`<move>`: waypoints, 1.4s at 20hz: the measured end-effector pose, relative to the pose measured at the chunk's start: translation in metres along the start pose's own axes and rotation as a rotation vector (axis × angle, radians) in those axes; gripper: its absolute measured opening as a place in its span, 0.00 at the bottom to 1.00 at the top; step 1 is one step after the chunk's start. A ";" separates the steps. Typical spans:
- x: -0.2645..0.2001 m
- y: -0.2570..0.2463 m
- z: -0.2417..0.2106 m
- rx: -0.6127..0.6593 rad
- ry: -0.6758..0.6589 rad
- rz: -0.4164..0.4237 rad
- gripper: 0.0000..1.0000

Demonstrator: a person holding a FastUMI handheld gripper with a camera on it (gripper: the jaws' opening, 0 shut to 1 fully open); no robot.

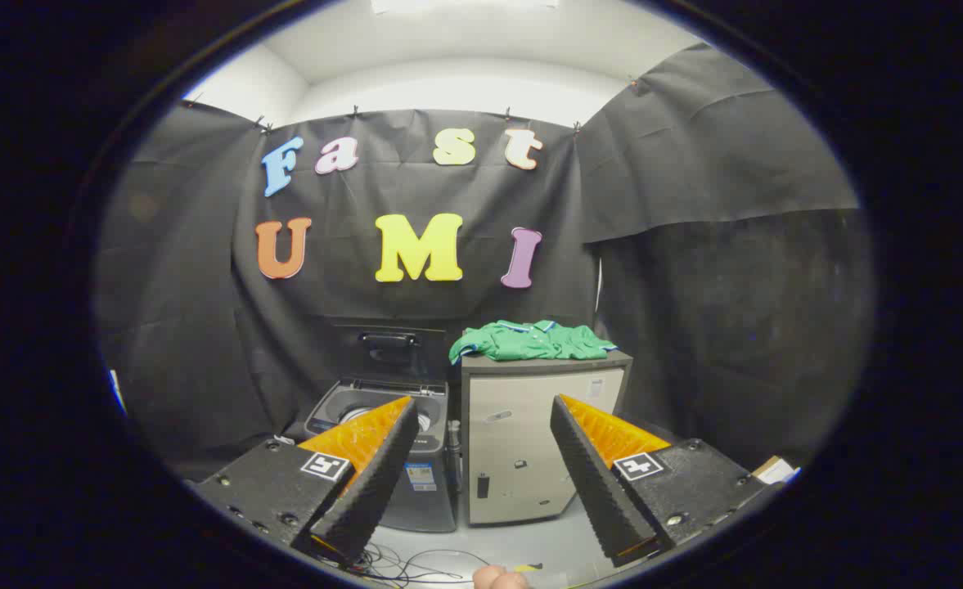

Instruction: Put the clothes into the washing machine and then close the washing machine lid.

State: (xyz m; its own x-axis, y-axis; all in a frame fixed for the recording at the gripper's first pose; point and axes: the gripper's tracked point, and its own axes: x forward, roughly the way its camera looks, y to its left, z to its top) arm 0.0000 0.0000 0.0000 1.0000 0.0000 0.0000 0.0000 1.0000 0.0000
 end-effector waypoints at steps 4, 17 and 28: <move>0.001 0.001 0.001 -0.006 -0.003 -0.004 1.00; 0.000 -0.001 -0.002 -0.009 -0.003 -0.011 1.00; 0.006 -0.004 -0.005 0.009 0.005 -0.022 1.00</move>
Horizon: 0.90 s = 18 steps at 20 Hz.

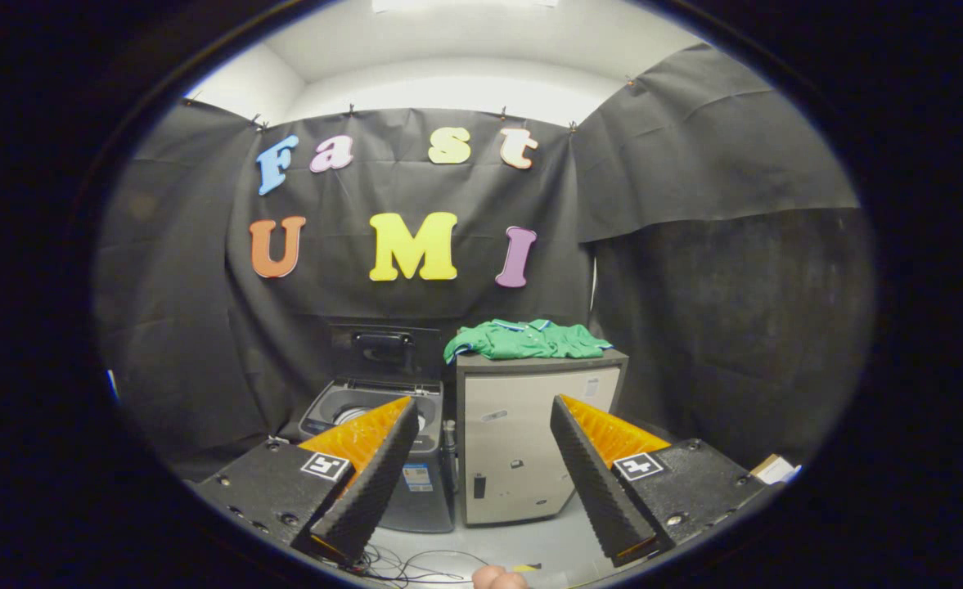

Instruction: Put the clothes into the washing machine and then close the washing machine lid.

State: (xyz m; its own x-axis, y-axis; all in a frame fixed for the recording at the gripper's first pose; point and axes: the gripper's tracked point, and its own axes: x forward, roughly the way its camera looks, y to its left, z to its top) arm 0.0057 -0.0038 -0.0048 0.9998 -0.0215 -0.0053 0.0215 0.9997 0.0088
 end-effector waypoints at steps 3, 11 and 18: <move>0.002 0.001 0.000 0.001 0.005 -0.006 1.00; 0.055 -0.010 0.036 0.018 0.014 -0.002 1.00; 0.230 -0.063 0.096 -0.005 0.071 0.041 1.00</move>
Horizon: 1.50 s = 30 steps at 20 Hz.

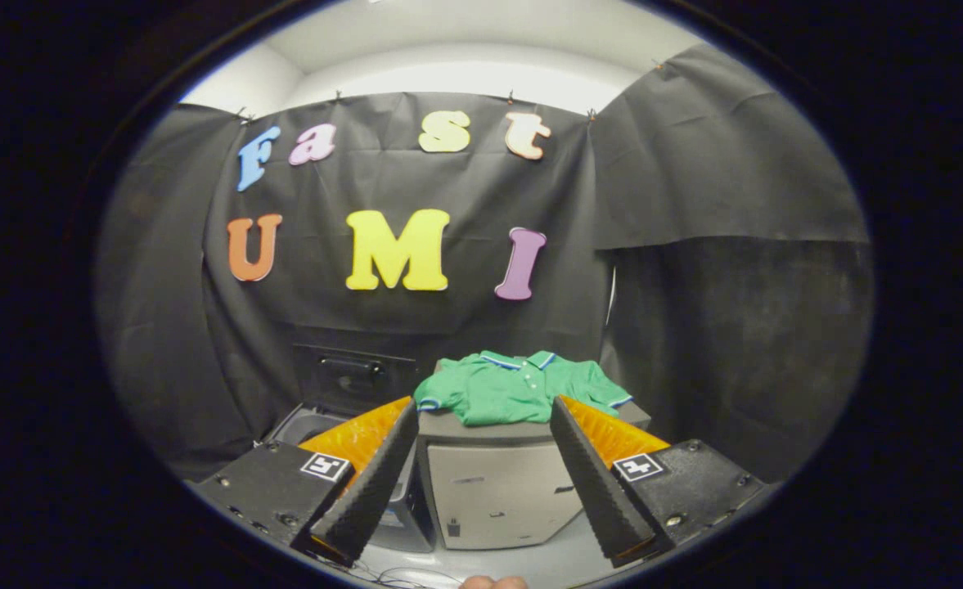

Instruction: Put the clothes into the washing machine and then close the washing machine lid.

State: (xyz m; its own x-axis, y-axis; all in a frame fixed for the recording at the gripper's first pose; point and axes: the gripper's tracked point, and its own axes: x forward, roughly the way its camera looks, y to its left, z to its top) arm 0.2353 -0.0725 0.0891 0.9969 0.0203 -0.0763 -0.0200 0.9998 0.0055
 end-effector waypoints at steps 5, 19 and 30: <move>0.146 -0.042 0.007 -0.049 0.146 0.007 1.00; 0.291 -0.084 -0.081 -0.072 0.501 0.038 1.00; 0.293 -0.071 -0.083 -0.032 0.557 0.080 0.69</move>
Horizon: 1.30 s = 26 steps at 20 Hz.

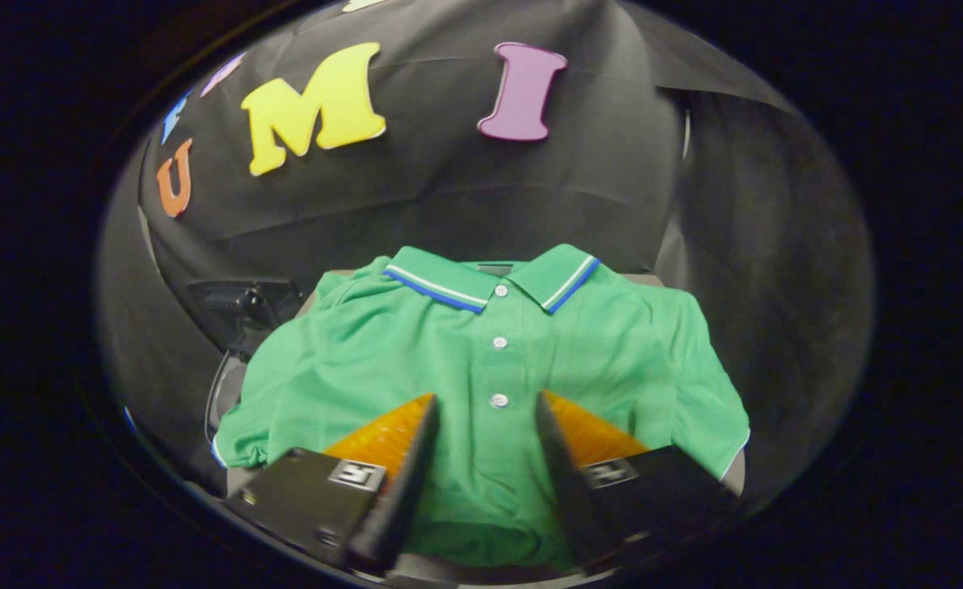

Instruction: Put the clothes into the washing machine and then close the washing machine lid.

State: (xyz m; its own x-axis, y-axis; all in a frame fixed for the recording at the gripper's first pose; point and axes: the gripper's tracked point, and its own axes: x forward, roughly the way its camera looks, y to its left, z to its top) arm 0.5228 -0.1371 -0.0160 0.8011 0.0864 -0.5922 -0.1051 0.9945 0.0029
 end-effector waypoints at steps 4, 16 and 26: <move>0.000 0.003 0.005 -0.031 0.035 -0.053 0.06; -0.113 0.054 0.110 0.069 -0.184 0.156 0.05; -0.165 0.218 0.144 -0.079 -0.236 0.434 0.05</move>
State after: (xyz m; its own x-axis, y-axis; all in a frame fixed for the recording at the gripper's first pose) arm 0.4525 0.0741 0.1987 0.7844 0.5111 -0.3514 -0.4949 0.8572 0.1422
